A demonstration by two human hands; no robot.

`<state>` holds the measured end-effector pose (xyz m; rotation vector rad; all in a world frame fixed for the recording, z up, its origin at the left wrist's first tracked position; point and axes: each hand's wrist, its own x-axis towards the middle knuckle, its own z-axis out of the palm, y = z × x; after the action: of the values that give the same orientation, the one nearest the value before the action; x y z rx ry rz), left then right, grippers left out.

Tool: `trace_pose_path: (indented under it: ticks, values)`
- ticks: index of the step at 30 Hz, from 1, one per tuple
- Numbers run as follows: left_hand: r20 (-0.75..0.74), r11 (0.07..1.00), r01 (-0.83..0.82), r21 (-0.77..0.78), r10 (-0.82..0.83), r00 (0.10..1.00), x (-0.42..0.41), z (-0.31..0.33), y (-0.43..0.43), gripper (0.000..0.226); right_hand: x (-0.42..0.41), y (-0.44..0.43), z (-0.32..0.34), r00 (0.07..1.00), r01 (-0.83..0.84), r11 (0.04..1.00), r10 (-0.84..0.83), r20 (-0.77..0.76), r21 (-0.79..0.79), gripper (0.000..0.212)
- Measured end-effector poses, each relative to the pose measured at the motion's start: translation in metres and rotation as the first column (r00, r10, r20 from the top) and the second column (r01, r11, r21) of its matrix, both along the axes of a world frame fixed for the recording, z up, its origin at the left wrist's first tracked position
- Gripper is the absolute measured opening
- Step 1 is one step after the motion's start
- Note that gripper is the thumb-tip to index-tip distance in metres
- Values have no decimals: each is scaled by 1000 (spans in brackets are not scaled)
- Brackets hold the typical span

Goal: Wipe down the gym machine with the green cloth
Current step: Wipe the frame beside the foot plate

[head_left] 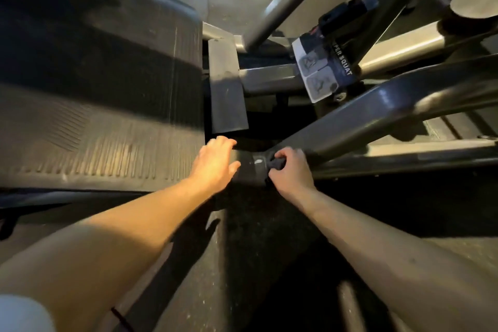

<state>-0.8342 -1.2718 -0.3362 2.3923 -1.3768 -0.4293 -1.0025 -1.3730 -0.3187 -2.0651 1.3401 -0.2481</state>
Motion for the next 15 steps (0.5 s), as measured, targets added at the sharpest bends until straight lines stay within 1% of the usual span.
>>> trace_pose_path:
  ticks: [1,3,5,6,7,8,9,10,11,12,13,15]
  values:
    - [56,999,42,19,-43,997,6,-9,-7,55,8,-11,-7,999,-47,997,46,-19,-67,30]
    - [188,983,132,127,-154,970,13,-23,-18,55,21,-28,-17,992,-126,974,121,-37,-188,28]
    - [318,945,215,247,-289,903,18,-33,-22,57,31,-41,-26,987,-162,955,157,-40,-249,22]
    - [347,927,240,288,-334,876,20,-37,-19,57,33,-46,-31,980,-198,950,189,-60,-240,18]
    - [362,912,257,320,-369,856,24,-39,-15,58,36,-50,-34,966,-255,946,239,-102,-201,14]
    - [375,896,274,349,-401,836,28,-41,-9,58,37,-52,-36,945,-316,940,300,-130,-126,11]
    - [393,881,289,375,-433,811,31,-43,-4,59,37,-49,-38,925,-355,929,333,-184,-102,10]
    - [415,869,301,393,-460,785,34,-45,-1,60,37,-46,-42,927,-347,922,309,-215,-172,12]
    - [432,864,311,396,-474,767,37,-47,0,60,36,-40,-45,944,-298,917,243,-222,-263,16]
    - [437,867,317,383,-473,765,38,-48,1,59,36,-38,-48,958,-261,910,203,-203,-322,20]
    - [433,874,315,370,-462,774,39,-49,1,59,37,-36,-51,964,-251,904,201,-174,-346,21]
    - [436,892,299,340,-431,790,40,-50,-2,60,45,-38,-59,956,-287,883,239,-171,-370,17]
